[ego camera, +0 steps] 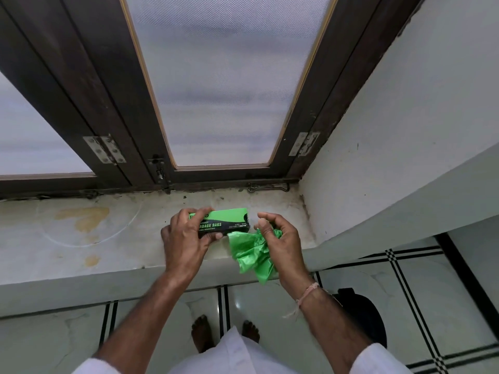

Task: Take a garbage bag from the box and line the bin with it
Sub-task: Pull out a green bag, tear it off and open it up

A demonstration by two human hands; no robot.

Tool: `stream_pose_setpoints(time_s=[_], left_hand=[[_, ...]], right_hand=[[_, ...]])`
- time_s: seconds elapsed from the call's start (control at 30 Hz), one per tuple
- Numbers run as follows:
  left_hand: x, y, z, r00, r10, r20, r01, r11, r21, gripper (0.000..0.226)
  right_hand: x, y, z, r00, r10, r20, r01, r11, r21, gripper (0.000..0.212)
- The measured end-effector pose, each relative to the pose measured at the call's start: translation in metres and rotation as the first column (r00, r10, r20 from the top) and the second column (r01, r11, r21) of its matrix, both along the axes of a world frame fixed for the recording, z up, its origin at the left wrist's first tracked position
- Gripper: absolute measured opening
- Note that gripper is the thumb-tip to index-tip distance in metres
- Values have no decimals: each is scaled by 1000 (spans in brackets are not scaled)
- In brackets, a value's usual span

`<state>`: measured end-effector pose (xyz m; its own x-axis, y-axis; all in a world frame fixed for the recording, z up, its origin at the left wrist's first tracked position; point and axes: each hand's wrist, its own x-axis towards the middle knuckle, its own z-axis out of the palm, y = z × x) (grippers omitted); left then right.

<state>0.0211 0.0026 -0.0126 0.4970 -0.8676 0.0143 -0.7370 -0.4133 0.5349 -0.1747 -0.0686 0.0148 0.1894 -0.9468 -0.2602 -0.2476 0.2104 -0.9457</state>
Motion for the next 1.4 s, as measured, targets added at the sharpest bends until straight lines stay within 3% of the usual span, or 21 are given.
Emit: stream_pose_setpoints(time_s=[0.1,0.13,0.17,0.23,0.3,0.37,0.47,0.57,0.63,0.73,0.83,0.9,0.93,1.0,1.03,1.1,1.2,1.4], left_hand=[[-12,1,13,992,25,120,-14,996,-86,70],[-23,2,23,998,0,61,9,989,-145,73],[-36,4,36,994,-68,-90,51,982,-180,79],[-62,7,56,862,-221,-456,171,974,-148,92],[-82,11,63,763,-288,-579,297,951,-81,93],[-94,14,56,735,-288,-614,311,948,-73,75],[-107,20,46,626,-211,-751,184,975,-120,42],[-121,30,45,614,-131,-778,37,990,-137,38],[-135,38,44,559,-69,-826,-44,993,-112,39],[-167,51,32,570,21,-822,-109,993,-50,30],[-205,65,21,450,142,-882,-215,976,47,14],[-256,79,21,418,145,-897,-207,976,62,19],[-282,85,23,420,117,-900,-178,983,45,34],[-345,94,33,421,58,-905,-82,996,26,71],[-373,97,40,413,50,-910,-18,999,46,78],[-418,99,49,349,43,-936,70,995,72,73],[-449,111,50,274,49,-961,-33,999,41,49],[-484,142,41,204,72,-976,-74,996,58,38]], right_hand=[[-5,-1,2,1000,19,14,-20,999,40,18],[-7,-1,5,999,28,28,-30,998,50,21],[-9,0,10,998,36,47,-39,997,65,24],[-13,2,17,993,43,109,-54,992,110,32],[-19,6,24,987,28,159,-52,987,152,36],[-29,9,29,981,4,195,-42,981,188,40],[-56,18,30,961,-64,269,0,973,230,44],[-89,33,29,950,-80,302,-12,957,290,47],[-110,43,27,950,-19,311,-86,943,320,41],[-148,51,19,953,-29,302,-67,950,304,46],[-200,50,14,954,-96,283,18,964,266,49],[-252,55,12,962,-49,268,-15,972,234,36],[-272,58,12,970,-1,242,-54,974,220,34],[-315,69,16,976,117,185,-152,969,193,46],[-331,75,19,970,165,177,-200,959,200,54],[-366,82,27,959,173,225,-226,944,240,53],[-426,88,39,944,111,312,-217,918,332,26],[-514,120,43,941,4,338,-120,939,323,22]])
